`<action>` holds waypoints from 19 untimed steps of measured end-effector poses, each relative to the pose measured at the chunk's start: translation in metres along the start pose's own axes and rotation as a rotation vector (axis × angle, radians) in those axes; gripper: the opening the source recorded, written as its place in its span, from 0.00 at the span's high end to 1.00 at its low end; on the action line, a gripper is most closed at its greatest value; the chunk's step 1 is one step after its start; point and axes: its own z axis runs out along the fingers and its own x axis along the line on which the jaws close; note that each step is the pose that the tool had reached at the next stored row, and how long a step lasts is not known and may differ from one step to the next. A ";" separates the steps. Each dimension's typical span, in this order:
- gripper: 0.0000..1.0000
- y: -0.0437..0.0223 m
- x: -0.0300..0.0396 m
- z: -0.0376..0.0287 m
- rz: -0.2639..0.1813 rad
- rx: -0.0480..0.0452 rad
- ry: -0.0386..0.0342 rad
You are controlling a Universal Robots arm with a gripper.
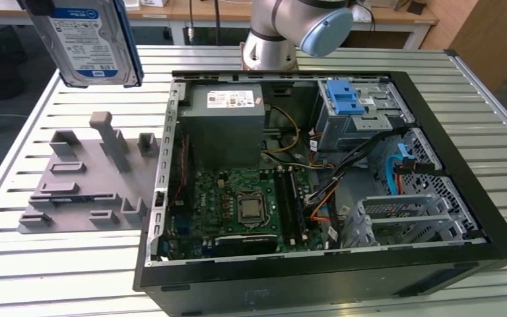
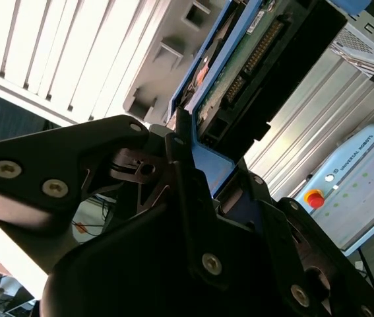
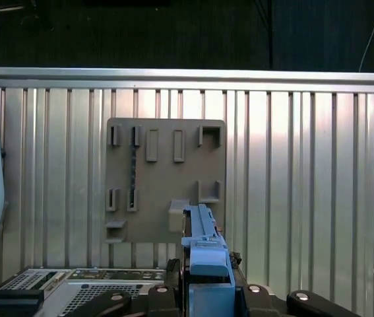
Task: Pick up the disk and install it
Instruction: 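Pick up the disk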
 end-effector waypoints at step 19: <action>0.64 -0.0290 0.0000 0.0000 0.000 0.0001 0.0000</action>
